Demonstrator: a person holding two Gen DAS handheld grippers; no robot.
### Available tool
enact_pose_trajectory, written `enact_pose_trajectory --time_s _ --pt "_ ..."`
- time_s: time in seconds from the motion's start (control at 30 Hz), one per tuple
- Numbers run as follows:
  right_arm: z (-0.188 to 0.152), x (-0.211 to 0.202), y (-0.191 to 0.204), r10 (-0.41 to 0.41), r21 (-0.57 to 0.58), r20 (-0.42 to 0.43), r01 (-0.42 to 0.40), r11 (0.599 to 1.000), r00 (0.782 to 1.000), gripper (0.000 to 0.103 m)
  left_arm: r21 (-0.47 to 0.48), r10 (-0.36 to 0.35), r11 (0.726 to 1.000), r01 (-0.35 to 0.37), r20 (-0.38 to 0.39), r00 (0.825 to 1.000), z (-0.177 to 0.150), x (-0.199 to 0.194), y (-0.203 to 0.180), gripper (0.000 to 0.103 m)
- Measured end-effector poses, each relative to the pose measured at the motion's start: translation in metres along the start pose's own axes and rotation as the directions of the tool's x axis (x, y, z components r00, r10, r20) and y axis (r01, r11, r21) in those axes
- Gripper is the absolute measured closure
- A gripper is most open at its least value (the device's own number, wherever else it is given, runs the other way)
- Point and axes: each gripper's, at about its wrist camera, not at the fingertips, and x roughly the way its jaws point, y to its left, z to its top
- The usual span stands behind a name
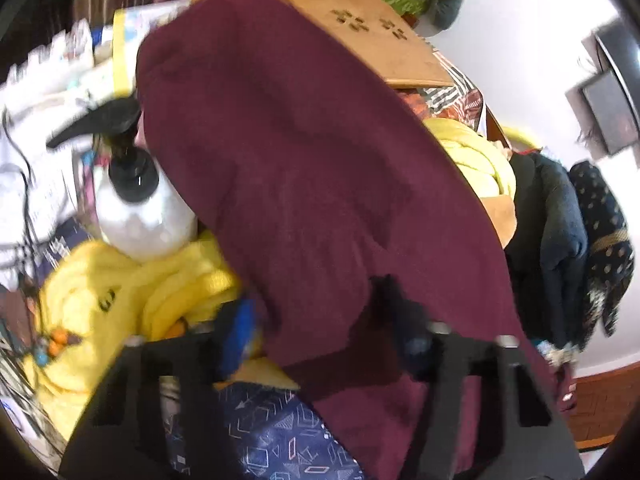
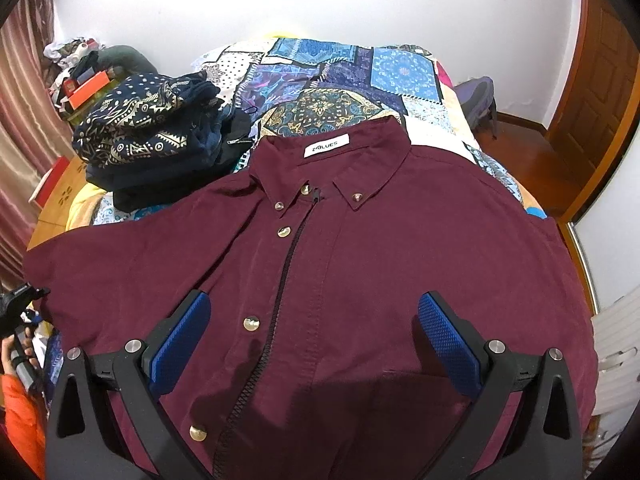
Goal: Fold large clothes
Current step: 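Reach the left tool to the shirt sleeve and close on it, then lift the sleeve with the left tool, lay it across the shirt body, open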
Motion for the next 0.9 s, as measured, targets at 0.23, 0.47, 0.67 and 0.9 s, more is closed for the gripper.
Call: enact_pose_trajectory --time_s 0.23,0.47,0.67,0.9 --pt "0.0 -0.01 -0.003 -0.006 -0.007 0.03 0.007 1.0 1.0 0.0 0.184 0.03 0.981 -0.061 0.166 0.986 0.0 -0.045 -0.048 0.084" --pt "-0.001 -0.019 -0.011 -0.005 -0.004 0.065 0.005 1.0 0.998 0.0 0.352 -0.103 0.936 0.001 0.272 0.957 -0.008 -0.102 -0.118 0.088" --pt "-0.003 -0.027 -0.023 -0.001 0.006 0.094 0.001 1.0 0.996 0.0 0.497 -0.257 0.862 0.103 0.252 0.933 -0.041 -0.133 -0.189 0.091" --pt "-0.006 -0.036 -0.046 -0.001 0.057 0.123 -0.006 0.998 0.992 0.0 0.661 -0.418 0.716 0.222 0.153 0.895 -0.103 -0.162 -0.27 0.092"
